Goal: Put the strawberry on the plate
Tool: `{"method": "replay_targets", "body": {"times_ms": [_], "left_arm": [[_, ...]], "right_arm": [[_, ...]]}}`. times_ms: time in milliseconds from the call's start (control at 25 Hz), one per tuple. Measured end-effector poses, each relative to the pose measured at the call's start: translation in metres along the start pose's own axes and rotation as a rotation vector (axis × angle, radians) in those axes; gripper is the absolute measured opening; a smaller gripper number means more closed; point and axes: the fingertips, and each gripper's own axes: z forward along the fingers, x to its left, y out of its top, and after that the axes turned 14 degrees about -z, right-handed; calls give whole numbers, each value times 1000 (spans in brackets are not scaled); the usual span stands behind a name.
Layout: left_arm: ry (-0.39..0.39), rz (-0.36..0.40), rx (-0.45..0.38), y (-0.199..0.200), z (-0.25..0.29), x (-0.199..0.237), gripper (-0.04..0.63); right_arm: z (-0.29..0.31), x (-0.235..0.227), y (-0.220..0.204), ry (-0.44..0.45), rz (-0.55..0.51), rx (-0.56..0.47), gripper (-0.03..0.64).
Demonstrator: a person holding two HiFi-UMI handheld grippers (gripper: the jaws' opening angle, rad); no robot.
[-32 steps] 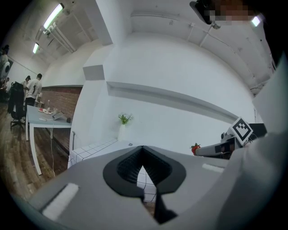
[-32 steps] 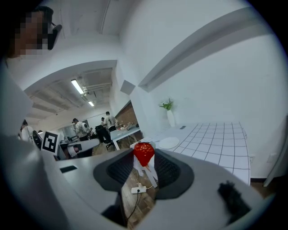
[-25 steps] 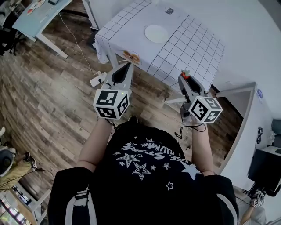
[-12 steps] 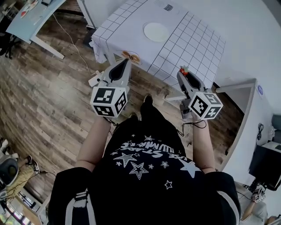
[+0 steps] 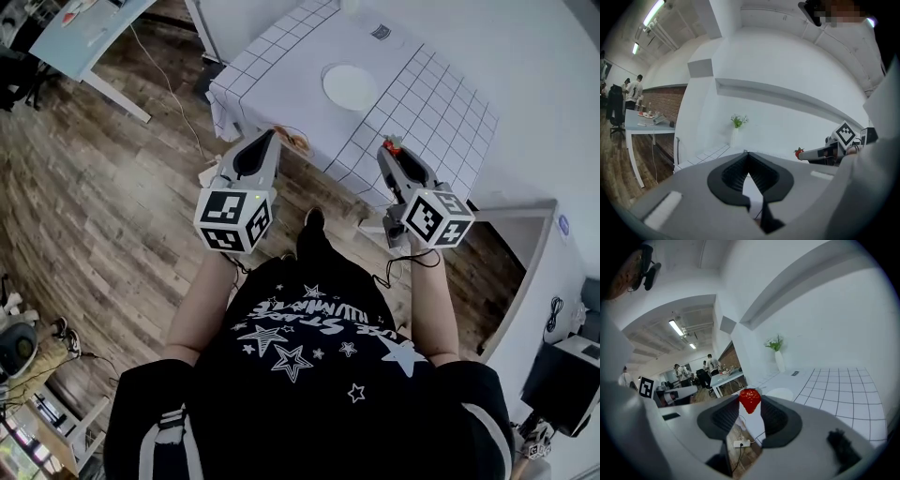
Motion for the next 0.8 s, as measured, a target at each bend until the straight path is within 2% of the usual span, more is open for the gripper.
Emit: {"method": "replay_targets", "body": {"times_ms": [400,800], "left_arm": [[26,9,33,16,68,14,9],[50,30,51,22,121,9,9]], "right_arm": [[67,-46,18,48,22,14,152],[105,-89,21,89,47,20,152]]}}
